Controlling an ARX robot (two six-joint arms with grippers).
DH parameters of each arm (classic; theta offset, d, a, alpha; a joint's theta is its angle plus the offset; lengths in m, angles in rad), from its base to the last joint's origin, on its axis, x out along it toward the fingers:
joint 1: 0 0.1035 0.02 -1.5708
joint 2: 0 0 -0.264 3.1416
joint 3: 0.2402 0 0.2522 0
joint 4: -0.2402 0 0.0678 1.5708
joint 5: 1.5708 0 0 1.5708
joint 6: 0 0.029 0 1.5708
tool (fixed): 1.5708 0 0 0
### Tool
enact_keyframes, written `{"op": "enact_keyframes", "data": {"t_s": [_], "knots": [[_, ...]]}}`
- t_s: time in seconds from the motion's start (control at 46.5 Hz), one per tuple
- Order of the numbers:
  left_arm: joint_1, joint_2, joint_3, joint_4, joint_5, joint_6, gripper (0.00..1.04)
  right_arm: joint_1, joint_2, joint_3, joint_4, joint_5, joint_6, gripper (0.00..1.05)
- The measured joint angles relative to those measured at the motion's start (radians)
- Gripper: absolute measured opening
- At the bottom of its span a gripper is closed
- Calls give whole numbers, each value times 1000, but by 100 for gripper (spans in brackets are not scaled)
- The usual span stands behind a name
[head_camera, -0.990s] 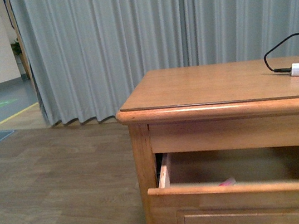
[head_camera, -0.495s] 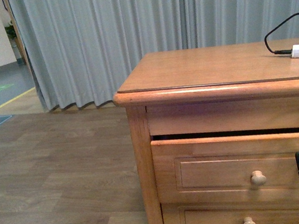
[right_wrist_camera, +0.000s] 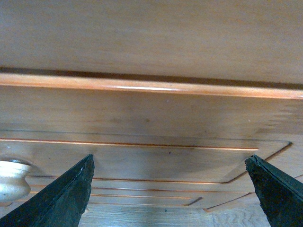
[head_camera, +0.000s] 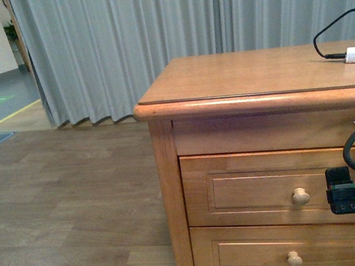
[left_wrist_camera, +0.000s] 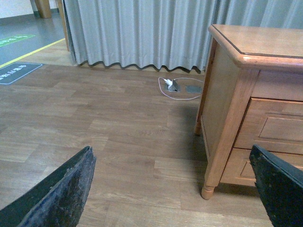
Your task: Place pink marker in drawer with both arms
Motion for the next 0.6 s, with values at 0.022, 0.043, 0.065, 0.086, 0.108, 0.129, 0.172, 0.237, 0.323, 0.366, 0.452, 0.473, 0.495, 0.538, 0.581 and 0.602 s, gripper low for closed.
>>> {"op": "enact_keyframes", "data": {"t_s": [0.022,0.043,0.065,0.086,0.108,0.129,0.172,0.237,0.323,0.366,0.452,0.473,0.495,0.538,0.581,0.602], "knots": [[0,0,0,0,0,0,99,0,-18,-8,-5,-2,0,96],[0,0,0,0,0,0,99,1,-35,-13,-12,-5,3,96],[0,0,0,0,0,0,99,2,-65,-23,-27,-10,7,96],[0,0,0,0,0,0,99,3,-88,-30,-40,-13,8,96],[0,0,0,0,0,0,99,5,-126,-41,-66,-21,11,96],[0,0,0,0,0,0,99,7,-153,-49,-85,-27,14,96],[0,0,0,0,0,0,99,11,-224,-74,-134,-44,19,96],[0,0,0,0,0,0,99,17,-345,-117,-232,-64,34,96],[0,0,0,0,0,0,99,28,-533,-162,-399,-80,63,96],[0,0,0,0,0,0,99,33,-607,-170,-466,-82,76,96],[0,0,0,0,0,0,99,58,-819,-171,-665,-81,106,96],[0,0,0,0,0,0,99,61,-839,-171,-684,-80,111,96],[0,0,0,0,0,0,99,67,-877,-171,-721,-80,120,96],[0,0,0,0,0,0,99,82,-949,-169,-795,-81,135,96],[0,0,0,0,0,0,99,99,-1015,-161,-867,-80,147,96],[0,0,0,0,0,0,99,112,-1060,-155,-916,-77,154,96]]}}
